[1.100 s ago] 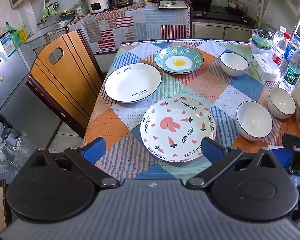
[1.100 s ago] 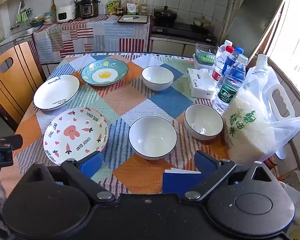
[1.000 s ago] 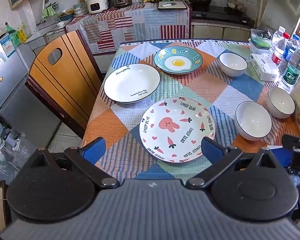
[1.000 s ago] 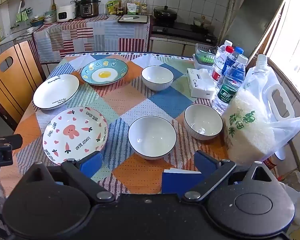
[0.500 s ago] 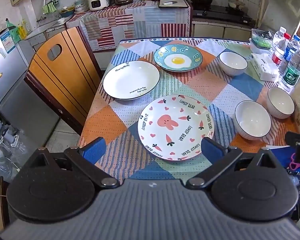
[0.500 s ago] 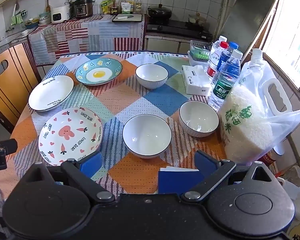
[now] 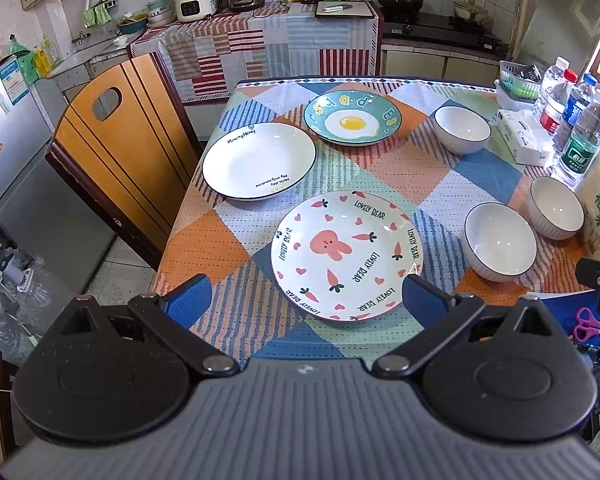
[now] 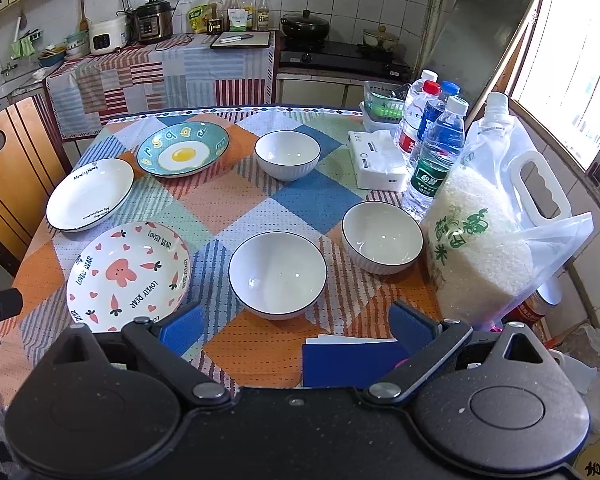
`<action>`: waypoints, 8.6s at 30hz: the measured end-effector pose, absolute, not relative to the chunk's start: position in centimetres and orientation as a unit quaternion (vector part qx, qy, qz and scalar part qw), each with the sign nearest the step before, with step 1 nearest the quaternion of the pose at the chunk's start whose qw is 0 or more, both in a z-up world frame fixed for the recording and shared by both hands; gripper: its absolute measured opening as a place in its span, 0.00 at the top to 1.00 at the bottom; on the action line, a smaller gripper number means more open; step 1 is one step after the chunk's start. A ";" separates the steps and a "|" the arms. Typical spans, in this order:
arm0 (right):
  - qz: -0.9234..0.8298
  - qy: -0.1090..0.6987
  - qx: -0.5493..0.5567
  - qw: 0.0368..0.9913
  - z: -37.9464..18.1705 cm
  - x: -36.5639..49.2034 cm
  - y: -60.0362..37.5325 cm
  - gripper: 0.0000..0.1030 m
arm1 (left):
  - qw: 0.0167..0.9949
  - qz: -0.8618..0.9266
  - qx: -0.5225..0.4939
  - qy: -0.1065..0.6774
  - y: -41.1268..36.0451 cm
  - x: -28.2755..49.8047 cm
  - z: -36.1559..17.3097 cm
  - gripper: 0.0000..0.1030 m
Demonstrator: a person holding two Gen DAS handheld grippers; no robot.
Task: Organize plates and bowls
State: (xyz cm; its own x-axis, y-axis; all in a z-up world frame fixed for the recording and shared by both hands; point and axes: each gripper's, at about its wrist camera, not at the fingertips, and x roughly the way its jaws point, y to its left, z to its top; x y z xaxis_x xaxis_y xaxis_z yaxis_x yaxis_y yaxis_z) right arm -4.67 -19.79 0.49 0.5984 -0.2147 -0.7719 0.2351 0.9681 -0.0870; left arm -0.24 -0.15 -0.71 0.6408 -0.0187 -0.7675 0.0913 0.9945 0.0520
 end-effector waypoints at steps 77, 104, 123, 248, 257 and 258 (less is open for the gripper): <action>0.084 0.358 0.101 0.924 -8.2 0.4 -17.9 0.06 | 0.893 -0.057 0.075 0.440 3.6 7.3 -7.8 0.01; 0.095 0.430 0.118 0.890 -18.4 5.7 -15.2 0.74 | 0.841 -0.132 -0.013 0.525 7.1 14.4 -18.4 0.70; 0.105 0.410 0.063 0.904 -15.6 7.1 -16.1 0.76 | 0.850 -0.171 -0.040 0.497 5.5 14.7 -16.7 0.77; 0.245 0.454 0.055 0.855 -14.5 30.5 -10.3 0.77 | 0.880 -0.128 -0.099 0.447 17.1 29.5 -17.2 0.81; 0.241 0.429 0.047 0.870 -9.6 25.9 -13.9 0.78 | 0.881 -0.162 -0.098 0.434 13.8 25.5 -12.8 0.81; 0.239 0.429 0.046 0.870 -9.1 25.4 -14.4 0.78 | 0.880 -0.166 -0.096 0.433 13.3 25.0 -12.5 0.81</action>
State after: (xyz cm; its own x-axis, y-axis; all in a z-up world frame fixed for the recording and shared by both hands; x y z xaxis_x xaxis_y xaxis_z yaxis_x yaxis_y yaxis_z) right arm 25.39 -14.36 -9.15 0.5180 0.4553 -0.7241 -0.3767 0.8815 0.2848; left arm 25.05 13.26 -12.53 0.5691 -0.3761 -0.7312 0.2090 0.9262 -0.3137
